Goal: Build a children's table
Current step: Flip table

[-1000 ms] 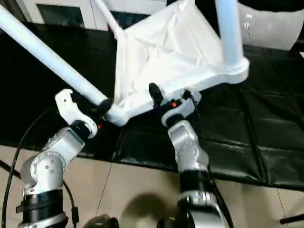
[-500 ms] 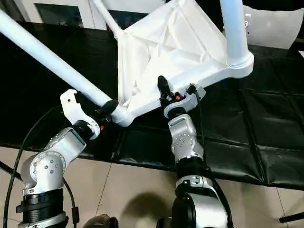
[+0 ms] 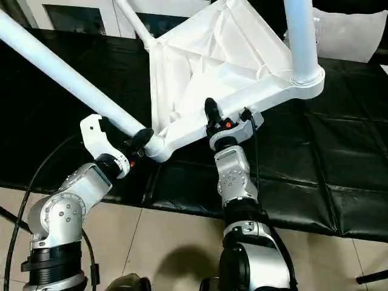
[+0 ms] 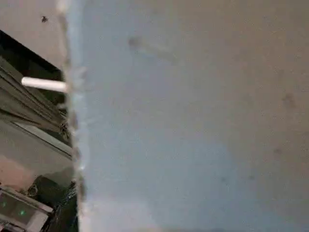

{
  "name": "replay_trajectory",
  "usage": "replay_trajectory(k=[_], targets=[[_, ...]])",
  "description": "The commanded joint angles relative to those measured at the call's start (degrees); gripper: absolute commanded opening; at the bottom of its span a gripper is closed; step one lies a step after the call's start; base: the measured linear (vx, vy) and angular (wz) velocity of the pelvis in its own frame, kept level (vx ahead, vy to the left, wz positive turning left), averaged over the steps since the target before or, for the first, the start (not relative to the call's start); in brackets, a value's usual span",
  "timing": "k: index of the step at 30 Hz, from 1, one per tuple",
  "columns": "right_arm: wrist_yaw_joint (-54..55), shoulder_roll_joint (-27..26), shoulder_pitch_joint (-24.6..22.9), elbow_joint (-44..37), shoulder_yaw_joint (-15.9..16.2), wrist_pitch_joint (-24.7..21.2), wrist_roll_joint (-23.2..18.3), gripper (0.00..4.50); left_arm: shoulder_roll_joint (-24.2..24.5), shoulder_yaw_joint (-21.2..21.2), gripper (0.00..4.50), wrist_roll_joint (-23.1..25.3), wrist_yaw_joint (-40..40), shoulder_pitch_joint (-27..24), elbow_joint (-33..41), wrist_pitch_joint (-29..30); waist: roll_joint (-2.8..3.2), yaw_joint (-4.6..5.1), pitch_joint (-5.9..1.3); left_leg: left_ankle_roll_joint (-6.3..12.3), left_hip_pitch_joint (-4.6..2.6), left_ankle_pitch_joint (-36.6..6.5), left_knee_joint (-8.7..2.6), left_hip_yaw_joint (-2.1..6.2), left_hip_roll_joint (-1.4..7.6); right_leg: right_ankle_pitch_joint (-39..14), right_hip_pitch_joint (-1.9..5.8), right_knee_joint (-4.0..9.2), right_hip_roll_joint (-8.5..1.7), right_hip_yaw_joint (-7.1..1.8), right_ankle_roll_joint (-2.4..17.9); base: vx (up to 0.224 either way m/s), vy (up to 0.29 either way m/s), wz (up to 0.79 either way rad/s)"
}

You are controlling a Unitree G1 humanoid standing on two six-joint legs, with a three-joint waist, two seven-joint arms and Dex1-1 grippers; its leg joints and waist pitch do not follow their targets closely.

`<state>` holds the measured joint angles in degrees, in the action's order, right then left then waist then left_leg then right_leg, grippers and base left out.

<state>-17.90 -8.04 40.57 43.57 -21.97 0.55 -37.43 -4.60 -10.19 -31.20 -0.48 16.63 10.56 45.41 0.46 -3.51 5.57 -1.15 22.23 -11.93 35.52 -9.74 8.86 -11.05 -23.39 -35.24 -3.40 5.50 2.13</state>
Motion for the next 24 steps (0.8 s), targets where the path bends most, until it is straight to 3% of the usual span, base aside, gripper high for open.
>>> replay_trajectory(k=[1, 6, 8, 10, 12, 14, 15, 16, 19, 20, 22, 24], targets=[[1.82, -2.11, 2.23, -3.73, -0.81, 2.81, 0.96, 2.05, 0.01, 4.15, 2.72, -1.93, -5.98, -5.84, 2.87, 1.17, -0.04, -0.14, -4.88, 9.78, -0.69, 3.6, -3.4, 1.61, 4.66, 0.29, 3.63, 2.71, -5.95, -3.74, 14.43, 0.0, 0.0, 0.0], [4.88, -0.32, 1.62, -7.03, -1.41, 3.66, 1.14, 2.04, 5.55, 3.64, 3.12, -3.1, -10.33, -9.91, 6.72, 1.88, 0.28, -0.26, -5.21, 10.38, -1.2, 5.32, -3.02, 1.15, 4.6, 2.78, 2.7, 2.24, -5.25, -3.84, 14.65, 0.0, 0.0, 0.0], [5.97, 0.15, 1.45, -8.13, -1.69, 4.04, 1.23, 2.04, 6.53, 2.9, 3.19, -3.79, -11.14, -11.4, 7.92, 2.37, 0.29, -0.47, -4.97, 10.03, -0.6, 4.59, -3.12, 1.23, 4.65, 2.37, 2.82, 2.15, -5.37, -3.85, 14.48, 0.0, 0.0, 0.0], [7.12, 0.93, 0.61, -10.61, -1.58, 3.99, 1.55, 2.04, 8.99, 3.12, 3.38, -4.25, -13.89, -14.48, 10.5, 1.37, 0.13, -0.62, -4.56, 7.81, -0.78, -0.36, -3.49, 1.01, 4.65, -3.5, 2.69, 2.91, -5.35, -3.89, 12.95, 0.0, 0.0, 0.0], [7.52, 1.43, -0.3, -12.62, -0.95, 3.63, 2.39, 2.04, 11.01, 3.93, 3.55, -3.76, -16.29, -16.19, 12.44, -0.08, 0.07, -0.65, -4.44, 6.07, -0.78, -2.37, -3.75, 0.94, 4.57, -6.05, 2.63, 3.15, -5.22, -3.96, 11.73, 0.0, 0.0, 0.0], [8.85, 2.75, -2.66, -17.12, 1.04, 2.89, 5.37, 2.04, 15.64, 6.34, 3.55, -1.38, -20.8, -18.35, 16.49, -3.62, 0.15, -0.97, -4.44, 5.19, -0.9, -2.34, -3.93, 1.07, 4.68, -6.45, 2.5, 3.07, -5.13, -4.01, 10.4, 0.0, 0.0, 0.0], [8.85, 2.75, -2.66, -17.12, 1.04, 2.89, 5.37, 2.04, 15.64, 6.34, 3.55, -1.38, -20.8, -18.35, 16.49, -3.62, 0.17, -0.9, -4.56, 5.09, -0.9, -1.3, -3.89, 1.06, 4.61, -5.18, 2.46, 2.81, -4.9, -4.02, 9.8, 0.0, 0.0, 0.0], [11.04, 5.35, -4.87, -21.58, 3.61, 0.63, 9.86, 2.04, 20.96, 8.59, 3.55, 1.98, -23.55, -18.55, 20.11, -5.81, -0.19, -1.12, -4.57, 5.15, -1.07, -0.3, -3.92, 1.1, 4.5, -4.58, 2.44, 2.78, -4.72, -3.98, 9.1, 0.0, 0.0, 0.0], [14.53, 8.77, -6.44, -25.34, 6.16, -3.23, 15.17, 2.04, 23.98, 8.21, 3.55, 2.52, -24.62, -17.49, 23.09, -5.6, -0.03, -0.83, -4.22, 3.59, -0.94, -1.02, -4.13, 1.07, 4.34, -6.17, 2.5, 2.83, -4.74, -4.0, 8.33, 0.0, 0.0, 0.0], [16.61, 11.12, -6.89, -28.34, 6.81, -6.41, 17.17, 2.04, 25.64, 7.15, 3.55, 1.88, -25.04, -15.91, 25.2, -4.85, -0.01, -0.61, -4.08, 1.98, -1.21, -3.17, -4.32, 0.87, 4.31, -8.81, 2.43, 3.2, -4.71, -4.11, 7.87, 0.0, 0.0, 0.0], [18.27, 12.91, -6.97, -30.64, 6.74, -8.5, 18.29, 2.04, 27.32, 6.77, 3.55, 1.82, -25.47, -14.47, 26.6, -4.61, -0.2, -0.59, -4.03, -0.57, -1.26, -6.32, -4.41, 0.82, 3.98, -12.93, 2.66, 3.61, -4.82, -4.29, 6.13, 0.0, 0.0, 0.0], [19.57, 14.4, -6.78, -32.17, 6.34, -10.07, 19.07, 2.04, 28.5, 6.94, 3.55, 1.89, -25.65, -12.86, 27.4, -4.48, -0.33, -0.57, -3.96, -1.31, -1.34, -7.18, -4.46, 0.82, 3.83, -14.79, 2.58, 3.83, -4.75, -4.39, 5.0, 0.0, 0.0, 0.0]])
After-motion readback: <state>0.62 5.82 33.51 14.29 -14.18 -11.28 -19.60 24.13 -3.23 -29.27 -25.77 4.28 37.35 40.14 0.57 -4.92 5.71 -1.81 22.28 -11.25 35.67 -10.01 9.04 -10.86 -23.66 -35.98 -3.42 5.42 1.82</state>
